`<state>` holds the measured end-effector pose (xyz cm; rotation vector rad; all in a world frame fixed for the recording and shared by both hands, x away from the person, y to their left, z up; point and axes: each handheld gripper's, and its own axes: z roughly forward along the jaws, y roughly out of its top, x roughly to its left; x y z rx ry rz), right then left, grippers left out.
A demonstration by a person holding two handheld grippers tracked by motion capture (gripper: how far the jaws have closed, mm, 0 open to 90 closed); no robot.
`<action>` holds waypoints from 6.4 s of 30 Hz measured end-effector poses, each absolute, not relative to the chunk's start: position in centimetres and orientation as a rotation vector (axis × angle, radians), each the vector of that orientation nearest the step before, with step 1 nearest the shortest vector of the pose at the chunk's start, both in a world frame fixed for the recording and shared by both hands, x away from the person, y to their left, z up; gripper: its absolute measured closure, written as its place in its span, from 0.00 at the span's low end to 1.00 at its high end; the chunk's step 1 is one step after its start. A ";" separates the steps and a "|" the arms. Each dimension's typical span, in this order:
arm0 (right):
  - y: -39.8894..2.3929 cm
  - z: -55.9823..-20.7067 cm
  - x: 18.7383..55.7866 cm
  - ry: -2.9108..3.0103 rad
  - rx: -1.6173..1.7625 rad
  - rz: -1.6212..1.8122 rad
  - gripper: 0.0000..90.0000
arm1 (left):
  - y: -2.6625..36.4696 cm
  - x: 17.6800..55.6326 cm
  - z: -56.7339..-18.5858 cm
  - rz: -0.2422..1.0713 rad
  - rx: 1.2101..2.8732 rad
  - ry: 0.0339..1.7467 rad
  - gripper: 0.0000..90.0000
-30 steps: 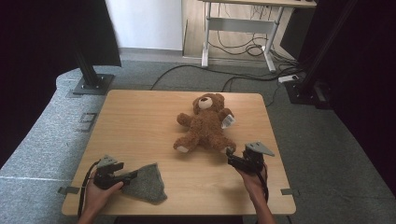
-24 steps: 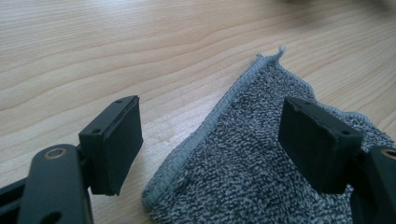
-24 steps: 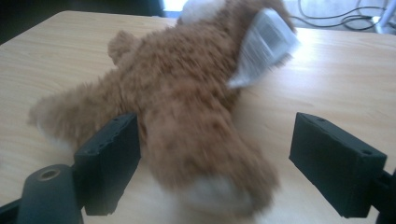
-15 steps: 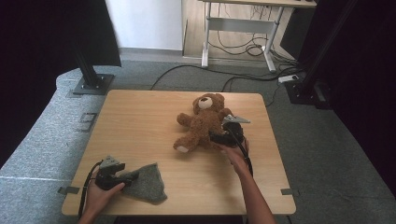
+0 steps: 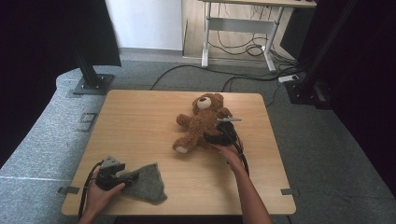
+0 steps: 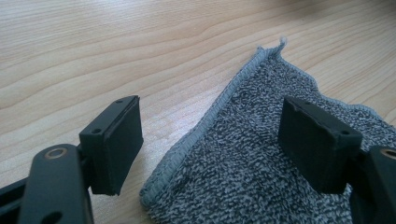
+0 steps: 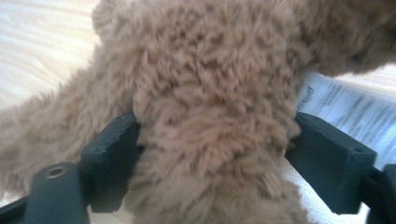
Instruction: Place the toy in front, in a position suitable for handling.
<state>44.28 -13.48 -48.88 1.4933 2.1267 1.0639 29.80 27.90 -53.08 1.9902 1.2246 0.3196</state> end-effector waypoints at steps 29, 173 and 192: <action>-14.8 -50.6 42.5 2.182 1.466 1.064 0.64 | 27.9 29.9 -53.2 0.319 1.997 1.231 0.24; -14.6 -52.8 31.5 2.444 1.133 1.312 0.71 | 26.0 29.6 -53.5 0.203 2.143 1.111 0.57; -14.1 -52.9 31.4 2.459 1.105 1.312 0.71 | 28.5 29.7 -51.3 0.030 1.914 1.054 0.82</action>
